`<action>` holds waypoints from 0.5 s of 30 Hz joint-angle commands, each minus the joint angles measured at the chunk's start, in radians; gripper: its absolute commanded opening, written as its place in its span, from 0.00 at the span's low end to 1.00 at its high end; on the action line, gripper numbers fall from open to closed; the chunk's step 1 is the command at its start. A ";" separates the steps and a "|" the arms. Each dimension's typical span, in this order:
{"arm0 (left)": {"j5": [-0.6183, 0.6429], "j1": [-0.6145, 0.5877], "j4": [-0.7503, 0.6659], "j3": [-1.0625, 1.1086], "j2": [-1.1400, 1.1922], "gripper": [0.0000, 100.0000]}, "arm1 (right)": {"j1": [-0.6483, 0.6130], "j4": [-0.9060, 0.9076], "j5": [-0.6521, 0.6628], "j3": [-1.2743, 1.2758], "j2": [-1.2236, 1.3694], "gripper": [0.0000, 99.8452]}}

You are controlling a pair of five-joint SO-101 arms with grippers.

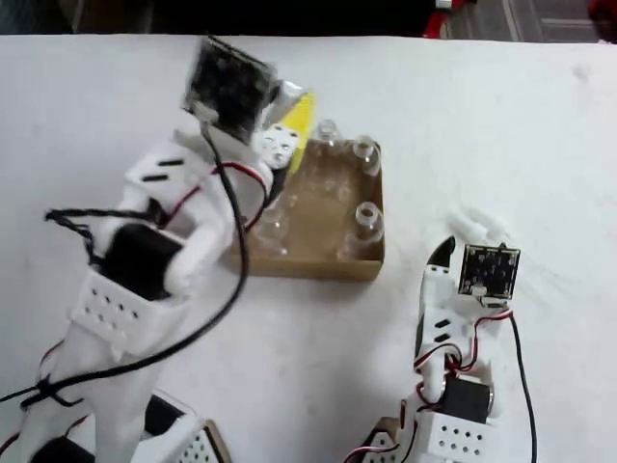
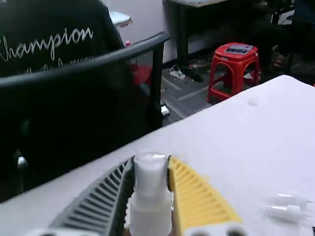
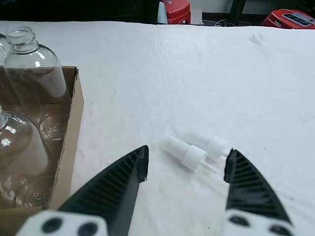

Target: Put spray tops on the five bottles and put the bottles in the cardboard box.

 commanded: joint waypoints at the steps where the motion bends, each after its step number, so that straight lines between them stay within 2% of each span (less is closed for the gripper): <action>1: -0.046 0.027 -0.384 0.180 -0.045 0.02 | -0.007 -0.008 0.011 0.009 -0.001 0.23; 4: -0.052 0.025 -0.589 0.270 -0.008 0.02 | -0.008 -0.008 0.011 0.009 -0.001 0.23; 9: -0.054 0.027 -0.802 0.267 0.104 0.02 | -0.008 -0.008 0.011 0.009 -0.001 0.23; 15: -0.043 0.051 -0.908 0.157 0.186 0.02 | -0.008 -0.010 0.011 0.009 -0.001 0.23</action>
